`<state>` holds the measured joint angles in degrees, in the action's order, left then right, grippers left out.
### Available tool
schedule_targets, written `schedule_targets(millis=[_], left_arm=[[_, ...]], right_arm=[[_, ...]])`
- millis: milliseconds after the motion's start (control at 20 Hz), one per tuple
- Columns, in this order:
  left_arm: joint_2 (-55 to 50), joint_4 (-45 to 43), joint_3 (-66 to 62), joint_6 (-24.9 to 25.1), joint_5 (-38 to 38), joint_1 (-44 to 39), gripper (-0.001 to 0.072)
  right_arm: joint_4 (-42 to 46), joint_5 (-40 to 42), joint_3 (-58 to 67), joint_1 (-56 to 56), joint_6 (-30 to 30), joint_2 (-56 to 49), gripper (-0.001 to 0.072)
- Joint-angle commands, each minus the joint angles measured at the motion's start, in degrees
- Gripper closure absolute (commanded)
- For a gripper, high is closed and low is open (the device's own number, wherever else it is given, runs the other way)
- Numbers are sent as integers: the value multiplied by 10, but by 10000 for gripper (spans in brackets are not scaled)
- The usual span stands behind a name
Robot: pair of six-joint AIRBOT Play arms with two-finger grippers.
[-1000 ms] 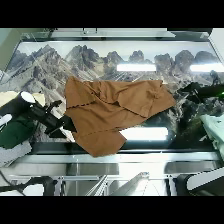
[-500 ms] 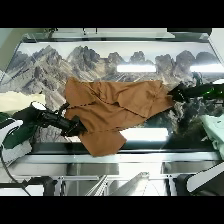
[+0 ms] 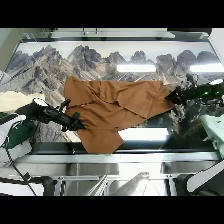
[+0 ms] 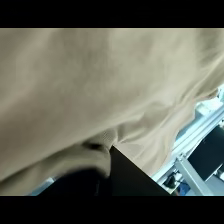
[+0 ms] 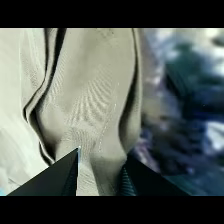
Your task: Fold the shirts.
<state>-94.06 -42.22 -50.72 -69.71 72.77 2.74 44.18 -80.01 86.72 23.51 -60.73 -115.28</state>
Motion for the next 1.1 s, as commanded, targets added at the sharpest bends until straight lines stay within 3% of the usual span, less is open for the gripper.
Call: schedule_targets(millis=[0, 50, 100, 200, 250, 350, 500, 650, 750, 900, 1050], left_arm=[[0, 4, -24, 3, 36, 40, 682], [0, 4, -28, 3, 36, 51, 682], [0, 4, -31, 3, 35, 59, 681], [0, 5, -42, 7, 31, 66, 681], [0, 4, -52, 9, 33, 66, 681], [0, 23, -78, 15, 55, 65, 681], [25, 118, -131, 41, 136, 66, 682], [111, 181, -186, 47, 196, 93, 683], [188, 273, -223, 53, 246, 138, 682], [290, 472, -297, 54, 300, 251, 682], [380, 558, -361, 81, 273, 404, 681]], right_arm=[[42, -23, 23, -1, 3, -1, 374], [43, -40, 23, -5, 3, -3, 376], [42, -63, 23, -11, 4, -7, 445], [31, -113, 21, -29, 12, -14, 667], [11, -134, 17, -41, 21, -15, 692], [-42, -157, 15, -65, 39, -13, 692], [-162, -206, 16, -87, 57, 21, 692], [-263, -235, 16, -75, 68, 130, 692], [-302, -225, 16, -50, 76, 239, 692], [-329, -116, 36, 26, 76, 426, 692], [-327, 12, 45, 109, 72, 595, 691]])
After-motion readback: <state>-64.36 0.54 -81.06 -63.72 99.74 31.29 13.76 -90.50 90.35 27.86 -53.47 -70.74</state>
